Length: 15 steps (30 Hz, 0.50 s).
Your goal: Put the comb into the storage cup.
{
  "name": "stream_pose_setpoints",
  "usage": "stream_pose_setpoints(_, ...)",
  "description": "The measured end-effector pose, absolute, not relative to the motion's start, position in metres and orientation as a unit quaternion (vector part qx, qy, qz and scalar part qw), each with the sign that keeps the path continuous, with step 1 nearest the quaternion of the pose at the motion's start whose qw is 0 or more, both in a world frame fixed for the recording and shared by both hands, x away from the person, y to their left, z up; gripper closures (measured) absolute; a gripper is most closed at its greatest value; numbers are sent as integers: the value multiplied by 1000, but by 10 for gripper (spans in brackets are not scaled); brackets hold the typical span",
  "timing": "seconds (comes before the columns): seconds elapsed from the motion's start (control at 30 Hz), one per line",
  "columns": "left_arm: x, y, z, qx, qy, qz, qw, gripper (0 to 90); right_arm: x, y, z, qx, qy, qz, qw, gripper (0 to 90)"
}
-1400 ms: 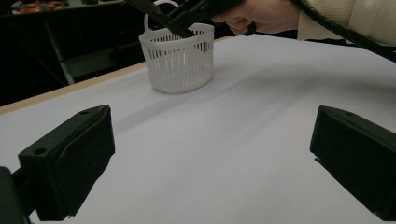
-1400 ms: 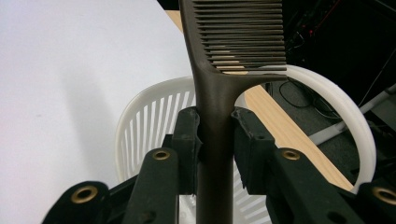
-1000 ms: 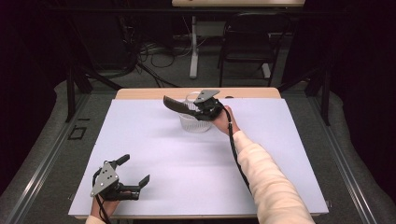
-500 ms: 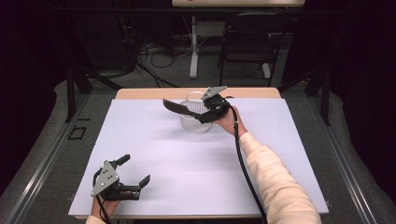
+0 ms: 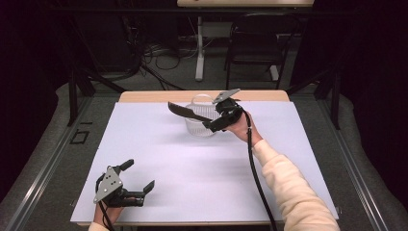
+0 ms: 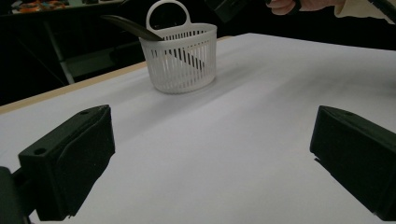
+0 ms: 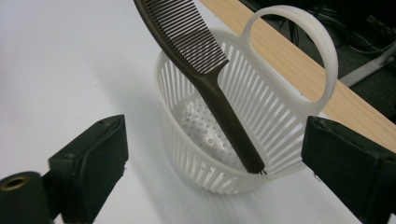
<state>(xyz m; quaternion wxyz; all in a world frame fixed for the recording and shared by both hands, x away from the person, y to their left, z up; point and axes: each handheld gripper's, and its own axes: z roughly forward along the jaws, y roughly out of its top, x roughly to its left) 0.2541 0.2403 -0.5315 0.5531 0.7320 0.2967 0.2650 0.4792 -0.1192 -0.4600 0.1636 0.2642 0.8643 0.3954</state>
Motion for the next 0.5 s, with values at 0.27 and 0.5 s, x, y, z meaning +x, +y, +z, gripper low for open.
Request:
stream_pose_setpoints(0.27,255,239,-532,733,297,265,552,1,466,-127,-450,263,869,389,153,9)
stream_pose_setpoints(0.5,254,240,-532,733,297,265,552,1,456,-136,-450,267,872,384,142,0)
